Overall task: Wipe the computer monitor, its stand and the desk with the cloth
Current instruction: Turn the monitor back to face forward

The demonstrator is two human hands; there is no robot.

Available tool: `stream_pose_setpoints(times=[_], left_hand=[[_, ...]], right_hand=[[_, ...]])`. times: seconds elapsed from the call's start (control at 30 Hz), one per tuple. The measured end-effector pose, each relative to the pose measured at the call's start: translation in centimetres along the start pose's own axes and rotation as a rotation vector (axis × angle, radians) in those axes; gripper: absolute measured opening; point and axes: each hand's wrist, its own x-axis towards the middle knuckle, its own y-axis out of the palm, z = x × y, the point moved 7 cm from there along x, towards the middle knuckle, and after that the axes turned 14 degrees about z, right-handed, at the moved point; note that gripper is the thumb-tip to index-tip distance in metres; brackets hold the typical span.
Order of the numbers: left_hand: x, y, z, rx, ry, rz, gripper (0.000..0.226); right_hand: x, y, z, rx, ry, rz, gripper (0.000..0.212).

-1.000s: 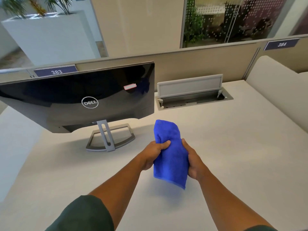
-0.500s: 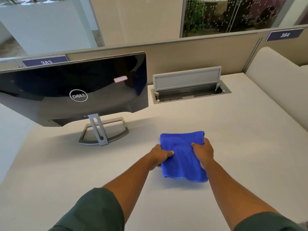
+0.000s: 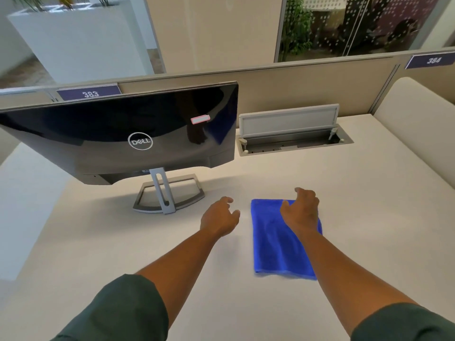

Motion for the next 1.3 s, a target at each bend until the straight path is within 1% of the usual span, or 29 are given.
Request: stream_pose_setpoints(times=[0.13,0.27,0.37,0.47,0.53,0.67,0.83,0.93,1.07,1.17,1.3], left_hand=[[-1.5,-3.9,0.9,0.005,0.04,-0.124,0.045],[-3.1,-7.8,2.3,-0.036,0.067,-0.24,0.044],[-4.7,-10.8,3.1,-0.047,0.052,-0.393,0.045],[-6.3,-13.6,3.9,-0.113,0.042,-0.537,0.05],[-7.5,-15.2,4.3,-0.133,0.056,-0.626,0.052],[-10.1,-18.3,4.2,-0.144,0.122,-0.787,0.052],[-12.2,-22.4,4.3,-0.068,0.162,-0.939,0.055],[-12.7,-25.1,4.9,-0.03,0.12,-0.976,0.061],[-12.5,-28.4,5.9,-0.007,0.0,-0.966,0.073],[-12.1,-30.6,6.5,-0.021,-0.081,-0.93,0.081],[-10.7,-31.9,7.4,-0.117,-0.19,-0.792,0.088]], right_hand=[[-1.2,1.3,5.4,-0.032,-0.174,0.012,0.053],[-2.7,1.6,10.4,-0.019,-0.345,-0.038,0.052],[-4.0,1.3,14.1,-0.004,-0.464,-0.106,0.048],[-5.2,0.8,17.8,0.01,-0.575,-0.162,0.043],[-5.9,0.4,20.3,0.023,-0.637,-0.187,0.041],[-7.0,-0.5,24.8,0.018,-0.717,-0.221,0.044],[-8.0,-1.9,30.1,-0.035,-0.838,-0.277,0.041],[-8.2,-2.6,32.7,-0.059,-0.874,-0.304,0.042],[-8.4,-3.4,35.4,-0.137,-0.907,-0.345,0.043],[-7.6,-3.6,36.9,-0.199,-0.849,-0.285,0.048],[-6.2,-3.1,37.9,-0.388,-0.737,-0.191,0.055]])
